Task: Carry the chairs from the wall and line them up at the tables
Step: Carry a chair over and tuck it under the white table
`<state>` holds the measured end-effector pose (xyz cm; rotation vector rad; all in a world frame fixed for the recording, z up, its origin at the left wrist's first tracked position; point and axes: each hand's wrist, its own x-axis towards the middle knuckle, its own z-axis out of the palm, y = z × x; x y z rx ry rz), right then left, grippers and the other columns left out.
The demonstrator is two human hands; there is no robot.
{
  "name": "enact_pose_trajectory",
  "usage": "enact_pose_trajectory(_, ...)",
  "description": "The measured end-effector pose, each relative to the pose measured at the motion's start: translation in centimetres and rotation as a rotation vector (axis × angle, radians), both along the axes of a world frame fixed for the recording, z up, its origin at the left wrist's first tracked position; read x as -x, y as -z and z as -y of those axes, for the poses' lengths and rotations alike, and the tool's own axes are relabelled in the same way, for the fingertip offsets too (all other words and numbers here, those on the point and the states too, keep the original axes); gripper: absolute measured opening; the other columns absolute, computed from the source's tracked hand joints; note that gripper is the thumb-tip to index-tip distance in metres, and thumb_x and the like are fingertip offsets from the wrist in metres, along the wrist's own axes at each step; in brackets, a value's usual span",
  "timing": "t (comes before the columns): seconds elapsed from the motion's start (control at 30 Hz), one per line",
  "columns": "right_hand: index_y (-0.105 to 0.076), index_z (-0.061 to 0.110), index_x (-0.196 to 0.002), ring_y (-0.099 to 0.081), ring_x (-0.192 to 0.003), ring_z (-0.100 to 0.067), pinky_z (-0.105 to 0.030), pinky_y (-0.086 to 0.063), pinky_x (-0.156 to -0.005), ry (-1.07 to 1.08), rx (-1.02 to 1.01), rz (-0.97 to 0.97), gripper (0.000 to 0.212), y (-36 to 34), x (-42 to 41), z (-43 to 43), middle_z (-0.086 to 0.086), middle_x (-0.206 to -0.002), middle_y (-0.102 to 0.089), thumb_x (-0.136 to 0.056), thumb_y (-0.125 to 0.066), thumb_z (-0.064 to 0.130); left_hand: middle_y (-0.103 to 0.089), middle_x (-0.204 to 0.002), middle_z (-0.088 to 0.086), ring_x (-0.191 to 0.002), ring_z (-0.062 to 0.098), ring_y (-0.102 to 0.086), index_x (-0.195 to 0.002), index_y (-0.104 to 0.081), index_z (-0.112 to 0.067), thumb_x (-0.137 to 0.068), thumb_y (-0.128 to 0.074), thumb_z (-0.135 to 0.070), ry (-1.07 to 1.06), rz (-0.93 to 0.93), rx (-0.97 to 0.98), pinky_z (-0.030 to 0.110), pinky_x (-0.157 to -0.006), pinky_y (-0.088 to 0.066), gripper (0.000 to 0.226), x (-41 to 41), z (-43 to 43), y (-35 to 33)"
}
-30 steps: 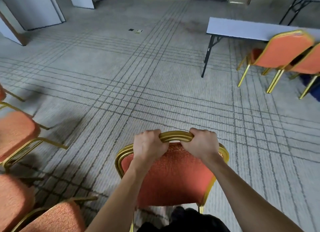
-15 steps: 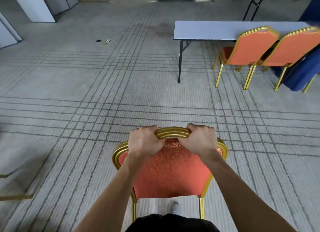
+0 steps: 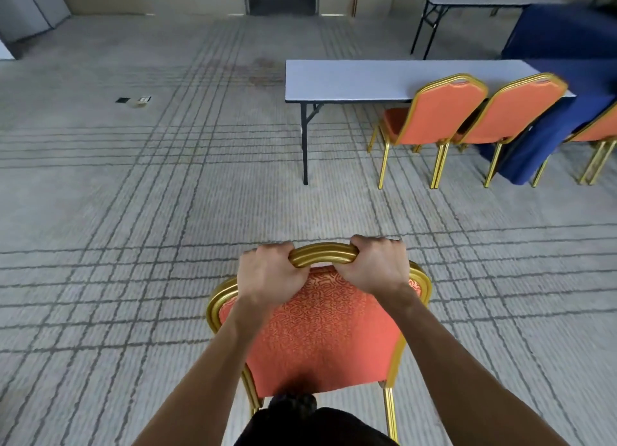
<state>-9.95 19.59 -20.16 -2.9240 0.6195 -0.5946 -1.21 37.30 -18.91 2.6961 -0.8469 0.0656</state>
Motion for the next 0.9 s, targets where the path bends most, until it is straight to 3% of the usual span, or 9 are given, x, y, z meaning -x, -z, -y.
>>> enact_pose_trajectory(0.17,-0.067,0.019,-0.064,-0.064,-0.053,-0.035,-0.027,-0.033,-0.051,0.087,-0.022,-0.031,0.038,-0.3,-7.0,4.2,-0.004,-0.054,-0.064,-0.068,-0.068,0.057,-0.059,-0.069,-0.008,-0.074,0.021,-0.066,-0.073,-0.052,-0.024,-0.084,-0.061,-0.049,0.054,-0.017,-0.011,0.029,-0.066,-0.035,0.029,-8.5,4.7,-0.6)
enact_pose_trajectory(0.33,-0.068,0.020,-0.077,-0.068,-0.074,-0.036,-0.033,-0.046,-0.061,0.150,-0.061,-0.092,0.043,-1.6,-13.3,9.3,-0.005,-0.072,-0.071,-0.072,-0.059,0.062,-0.069,-0.082,-0.006,-0.081,0.020,-0.066,-0.077,-0.051,-0.025,-0.085,-0.058,-0.054,0.150,-0.016,-0.024,0.031,-0.072,-0.041,0.031,-16.5,10.6,-1.8)
enact_pose_trajectory(0.53,-0.062,0.022,-0.071,-0.066,-0.068,-0.035,-0.030,-0.036,-0.058,0.140,-0.105,-0.075,0.040,-0.6,-19.3,16.2,-0.004,-0.067,-0.068,-0.073,-0.059,0.062,-0.054,-0.066,-0.010,-0.064,0.016,-0.051,-0.071,-0.050,-0.023,-0.083,-0.061,-0.051,0.179,0.010,-0.026,0.031,-0.071,-0.046,0.033,-23.5,17.5,-0.7)
enact_pose_trajectory(0.9,-0.064,0.022,-0.077,-0.067,-0.070,-0.027,-0.028,-0.037,-0.062,0.113,-0.161,-0.090,0.036,0.3,-32.2,32.6,-0.001,-0.072,-0.070,-0.080,-0.066,0.058,-0.049,-0.061,-0.012,-0.064,0.016,-0.054,-0.067,-0.046,-0.026,-0.085,-0.059,-0.055,0.200,0.039,-0.104,0.032,-0.073,-0.047,0.037,-36.5,34.2,0.0)
